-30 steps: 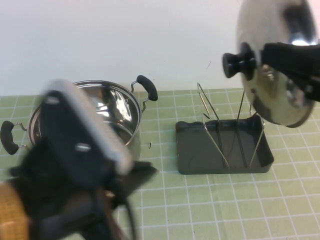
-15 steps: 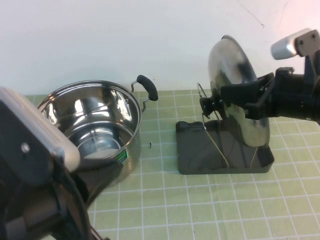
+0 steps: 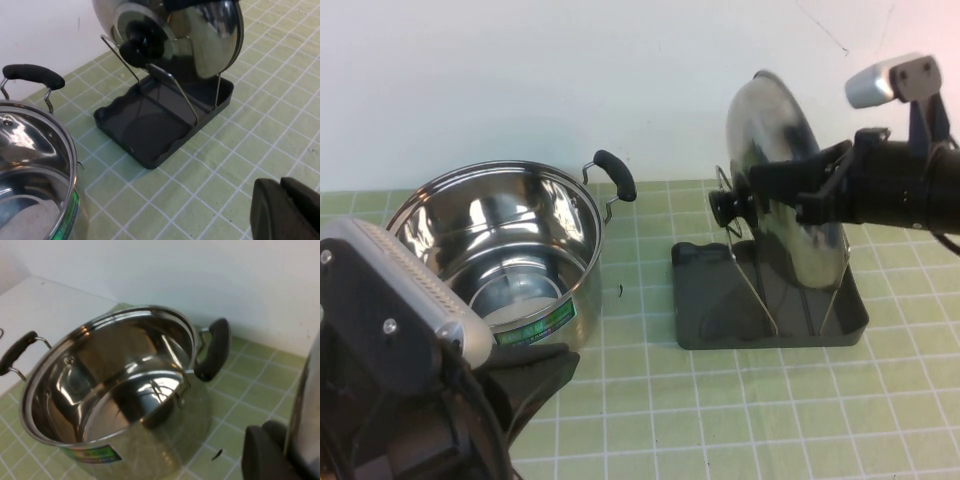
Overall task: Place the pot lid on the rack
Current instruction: Place the pot lid on the pot rack
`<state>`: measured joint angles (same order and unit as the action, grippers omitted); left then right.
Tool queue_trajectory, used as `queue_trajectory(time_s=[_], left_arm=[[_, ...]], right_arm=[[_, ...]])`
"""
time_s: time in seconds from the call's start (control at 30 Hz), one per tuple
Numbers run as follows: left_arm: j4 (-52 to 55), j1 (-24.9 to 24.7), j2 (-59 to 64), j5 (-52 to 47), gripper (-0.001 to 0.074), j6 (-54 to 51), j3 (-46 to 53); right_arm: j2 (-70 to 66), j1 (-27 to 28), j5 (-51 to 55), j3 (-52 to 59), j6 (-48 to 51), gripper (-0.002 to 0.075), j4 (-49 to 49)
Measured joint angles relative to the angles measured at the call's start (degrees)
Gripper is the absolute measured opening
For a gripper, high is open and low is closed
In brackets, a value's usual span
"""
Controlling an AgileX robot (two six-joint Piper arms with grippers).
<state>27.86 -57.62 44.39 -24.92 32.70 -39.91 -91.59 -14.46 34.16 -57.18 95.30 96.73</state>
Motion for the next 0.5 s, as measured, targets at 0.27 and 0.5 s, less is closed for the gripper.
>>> queue_trajectory(time_s=[0.27, 0.5], left_arm=[[0.00, 0.00, 0.00, 0.13, -0.0001, 0.57, 0.00], [0.00, 0.00, 0.00, 0.13, -0.0001, 0.57, 0.00]], right_arm=[[-3.74, 0.00, 0.22, -0.03, -3.12, 0.0104, 0.22], [-3.74, 0.75, 0.64, -0.48, -2.64, 0.0245, 0.34]])
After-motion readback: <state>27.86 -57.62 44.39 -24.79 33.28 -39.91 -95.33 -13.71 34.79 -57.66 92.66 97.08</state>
